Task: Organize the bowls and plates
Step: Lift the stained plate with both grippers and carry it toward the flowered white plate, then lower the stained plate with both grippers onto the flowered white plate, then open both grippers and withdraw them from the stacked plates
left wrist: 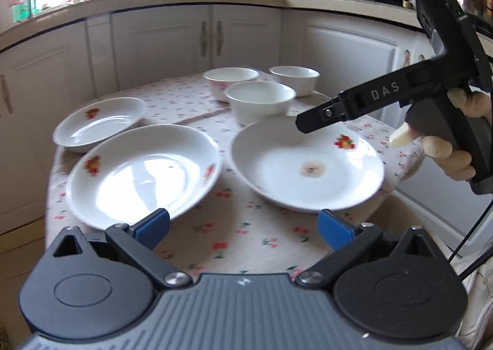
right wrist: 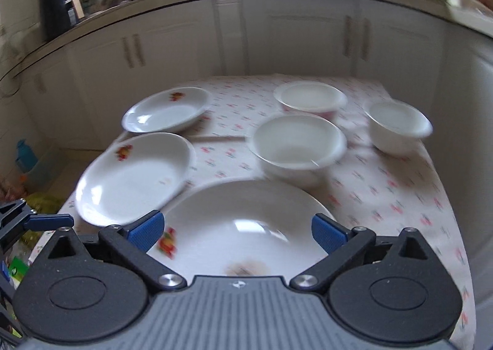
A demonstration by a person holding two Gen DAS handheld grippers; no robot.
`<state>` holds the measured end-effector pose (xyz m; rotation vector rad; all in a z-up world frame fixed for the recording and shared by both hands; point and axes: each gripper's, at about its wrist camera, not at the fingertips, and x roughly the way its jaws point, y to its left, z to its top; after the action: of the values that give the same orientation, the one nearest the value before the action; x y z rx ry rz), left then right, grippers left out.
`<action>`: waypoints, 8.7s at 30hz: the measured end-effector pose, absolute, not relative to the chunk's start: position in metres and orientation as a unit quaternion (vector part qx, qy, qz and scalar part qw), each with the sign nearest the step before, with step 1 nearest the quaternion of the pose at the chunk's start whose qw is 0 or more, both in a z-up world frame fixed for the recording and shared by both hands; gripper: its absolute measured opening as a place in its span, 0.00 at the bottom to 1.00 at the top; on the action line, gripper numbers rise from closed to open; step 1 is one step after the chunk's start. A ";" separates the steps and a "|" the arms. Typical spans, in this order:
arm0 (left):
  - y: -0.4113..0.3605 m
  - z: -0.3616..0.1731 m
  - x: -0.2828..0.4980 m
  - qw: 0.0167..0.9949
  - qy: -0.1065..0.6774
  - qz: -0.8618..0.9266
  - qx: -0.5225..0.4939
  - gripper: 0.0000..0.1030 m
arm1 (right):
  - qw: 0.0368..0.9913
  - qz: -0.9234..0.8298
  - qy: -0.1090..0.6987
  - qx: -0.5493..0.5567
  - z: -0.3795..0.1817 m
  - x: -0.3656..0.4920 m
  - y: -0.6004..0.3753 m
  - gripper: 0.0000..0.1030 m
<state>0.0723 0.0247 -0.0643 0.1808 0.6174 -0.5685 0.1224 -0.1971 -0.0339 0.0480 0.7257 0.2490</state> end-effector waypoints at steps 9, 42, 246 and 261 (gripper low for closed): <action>-0.009 -0.087 0.078 0.890 0.321 -0.306 0.108 0.99 | 0.923 0.092 0.370 0.054 -0.052 0.108 -0.238 0.98; -0.029 -0.104 0.104 0.861 0.306 -0.382 0.138 0.97 | 0.894 0.144 0.416 0.086 -0.078 0.162 -0.258 0.55; 0.096 -0.058 0.161 0.871 0.427 -0.231 0.079 0.99 | 0.886 0.226 0.400 0.059 -0.033 0.215 -0.125 0.58; 0.146 -0.007 0.171 0.942 0.256 -0.208 0.056 0.99 | 0.901 0.243 0.358 -0.022 0.007 0.221 -0.111 0.89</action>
<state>0.1706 0.1459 -0.0068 0.1138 0.5226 -0.4233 0.2207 -0.1115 0.0067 -0.0463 0.7402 0.5024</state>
